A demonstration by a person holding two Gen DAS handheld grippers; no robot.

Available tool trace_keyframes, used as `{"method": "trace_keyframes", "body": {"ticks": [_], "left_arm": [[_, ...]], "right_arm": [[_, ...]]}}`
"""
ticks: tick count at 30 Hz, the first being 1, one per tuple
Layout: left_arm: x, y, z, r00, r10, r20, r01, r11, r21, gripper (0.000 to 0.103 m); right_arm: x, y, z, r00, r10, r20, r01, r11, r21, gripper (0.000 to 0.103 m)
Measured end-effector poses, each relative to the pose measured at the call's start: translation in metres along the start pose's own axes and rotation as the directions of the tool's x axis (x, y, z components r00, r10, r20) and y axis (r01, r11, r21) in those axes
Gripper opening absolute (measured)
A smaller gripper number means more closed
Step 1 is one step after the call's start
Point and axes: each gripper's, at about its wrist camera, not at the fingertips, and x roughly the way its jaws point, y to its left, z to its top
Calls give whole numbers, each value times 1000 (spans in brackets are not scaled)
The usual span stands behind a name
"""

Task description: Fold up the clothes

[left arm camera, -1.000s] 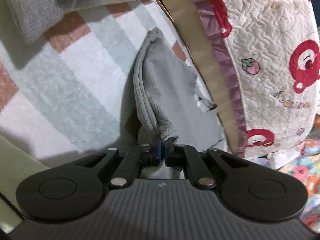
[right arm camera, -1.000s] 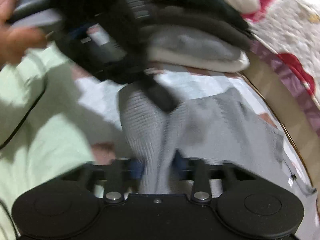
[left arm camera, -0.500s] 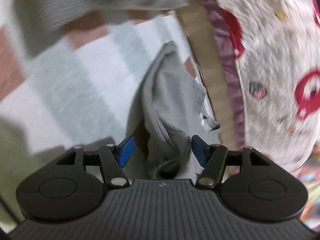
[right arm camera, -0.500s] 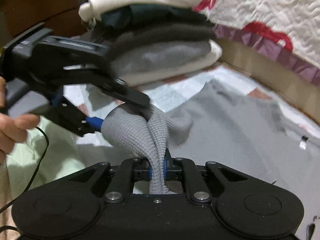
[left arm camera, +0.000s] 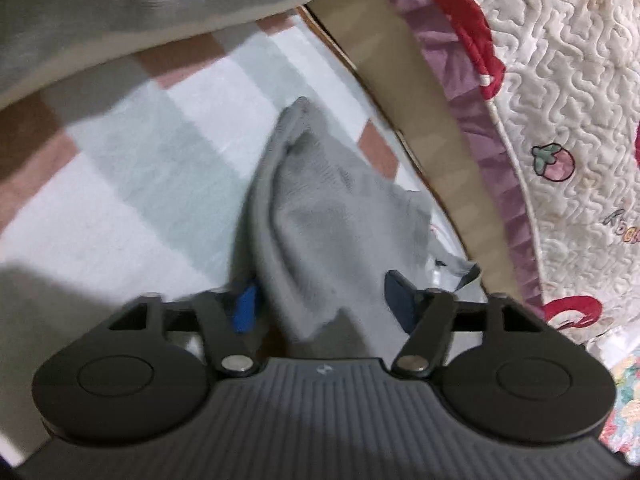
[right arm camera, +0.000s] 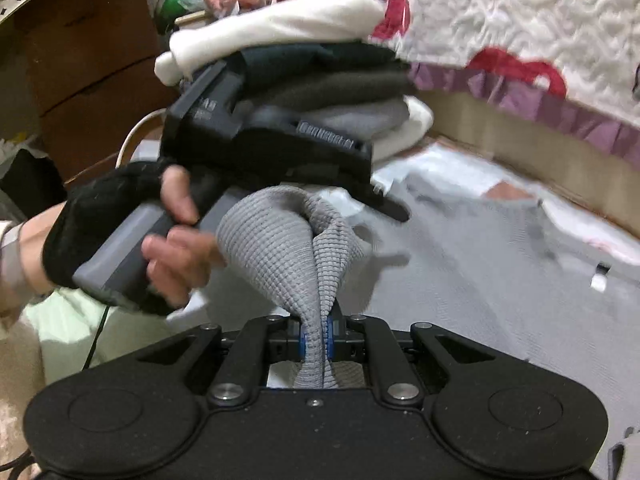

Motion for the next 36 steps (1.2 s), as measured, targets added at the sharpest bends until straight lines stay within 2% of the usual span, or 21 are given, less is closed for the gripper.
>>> {"method": "trace_keyframes", "body": {"ticks": [1, 2, 4, 5, 6, 8, 10, 12, 16, 18, 21, 22, 23, 25, 26, 29, 30, 31, 33, 36], "left_arm": [[3, -4, 0, 1000, 14, -5, -14, 999, 29, 16], [5, -7, 1, 1000, 28, -10, -27, 998, 59, 14], [5, -13, -1, 998, 62, -6, -60, 991, 117, 11], [4, -13, -2, 998, 61, -2, -61, 990, 125, 11], [2, -13, -2, 998, 61, 0, -60, 990, 131, 11], [0, -13, -2, 999, 54, -1, -54, 990, 131, 11], [0, -15, -2, 998, 58, -5, -56, 989, 140, 11], [1, -16, -4, 997, 78, -15, -74, 985, 156, 11], [3, -21, -5, 994, 103, -29, -95, 976, 197, 11], [4, -25, -5, 993, 115, -30, -106, 969, 225, 11], [3, -28, -6, 992, 124, -31, -113, 960, 255, 11], [3, -29, -6, 992, 126, -32, -113, 958, 263, 10], [2, -30, -6, 991, 126, -31, -113, 956, 271, 9], [-1, -32, -6, 992, 121, -32, -107, 952, 285, 9], [-3, -33, -6, 993, 117, -29, -104, 951, 292, 8], [-9, -46, -7, 996, 86, -19, -76, 949, 306, 8], [-10, -53, -7, 997, 72, -23, -62, 954, 293, 8], [-11, -62, -7, 998, 58, -26, -48, 958, 284, 8], [-15, -87, -12, 999, 41, -27, -31, 948, 318, 8], [-13, -134, -25, 996, 59, -67, -29, 926, 376, 8]], "right_arm": [[-1, -3, -1, 1000, 19, -11, -19, 1000, 16, 17], [-5, -7, -2, 999, 43, -17, -42, 998, 43, 19], [-23, -20, -4, 996, 90, -10, -88, 990, 110, 33], [-36, -29, -6, 996, 87, 11, -87, 986, 141, 43], [-49, -39, -9, 998, 56, 25, -59, 984, 168, 45], [-72, -67, -15, 999, -49, 4, 47, 972, 232, 46], [-90, -91, -20, 988, -149, -34, 153, 952, 264, 46], [-109, -110, -26, 965, -252, -75, 262, 926, 272, 46], [-128, -142, -43, 909, -374, -185, 416, 850, 323, 46], [-127, -154, -54, 879, -415, -237, 475, 806, 353, 54], [-114, -164, -71, 892, -360, -274, 450, 773, 448, 58], [-109, -163, -71, 889, -379, -258, 457, 778, 430, 60], [-104, -161, -72, 884, -401, -239, 466, 785, 408, 56], [-94, -157, -73, 874, -443, -200, 486, 795, 363, 42], [-90, -160, -70, 877, -444, -183, 479, 790, 382, 31], [-92, -173, -57, 928, -346, -138, 369, 807, 461, 29], [-98, -171, -54, 937, -330, -114, 343, 814, 468, 29], [-111, -167, -52, 939, -333, -82, 332, 818, 470, 31], [-135, -161, -52, 940, -338, -37, 312, 813, 492, 42], [-157, -163, -56, 965, -260, -36, 239, 815, 529, 42]]}}
